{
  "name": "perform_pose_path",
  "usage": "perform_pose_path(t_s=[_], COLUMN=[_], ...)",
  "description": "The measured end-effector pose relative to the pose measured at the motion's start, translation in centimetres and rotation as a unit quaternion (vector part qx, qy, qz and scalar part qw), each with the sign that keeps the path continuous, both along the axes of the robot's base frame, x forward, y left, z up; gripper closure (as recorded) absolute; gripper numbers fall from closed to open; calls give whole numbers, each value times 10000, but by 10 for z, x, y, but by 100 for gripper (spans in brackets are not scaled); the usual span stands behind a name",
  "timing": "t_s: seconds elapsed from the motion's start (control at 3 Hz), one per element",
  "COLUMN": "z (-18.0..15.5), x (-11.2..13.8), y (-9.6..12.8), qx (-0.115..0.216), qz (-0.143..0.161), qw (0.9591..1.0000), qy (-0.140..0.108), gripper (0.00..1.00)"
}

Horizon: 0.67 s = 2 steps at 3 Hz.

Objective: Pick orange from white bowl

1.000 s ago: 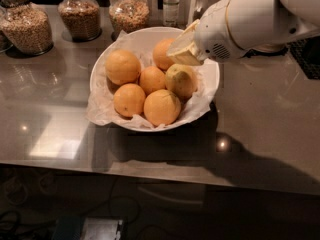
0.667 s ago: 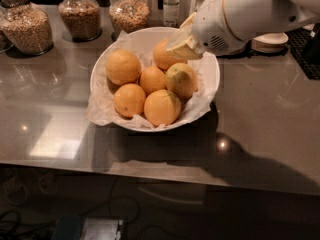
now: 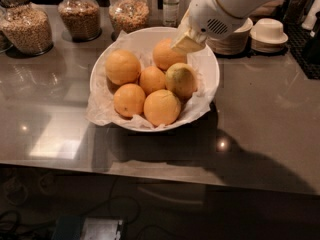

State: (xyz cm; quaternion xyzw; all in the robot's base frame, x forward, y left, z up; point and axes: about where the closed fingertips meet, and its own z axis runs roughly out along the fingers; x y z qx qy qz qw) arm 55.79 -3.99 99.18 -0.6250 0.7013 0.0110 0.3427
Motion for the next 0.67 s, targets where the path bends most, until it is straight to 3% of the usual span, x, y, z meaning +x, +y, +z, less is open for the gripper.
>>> perform_pose_path(t_s=[0.33,0.67], z=[-7,-16], x=[4,7], y=[-4,-11], qx=[-376,-634], qz=[-7,-51], qw=[9991,9971], qy=[209,423], gripper=[38,19])
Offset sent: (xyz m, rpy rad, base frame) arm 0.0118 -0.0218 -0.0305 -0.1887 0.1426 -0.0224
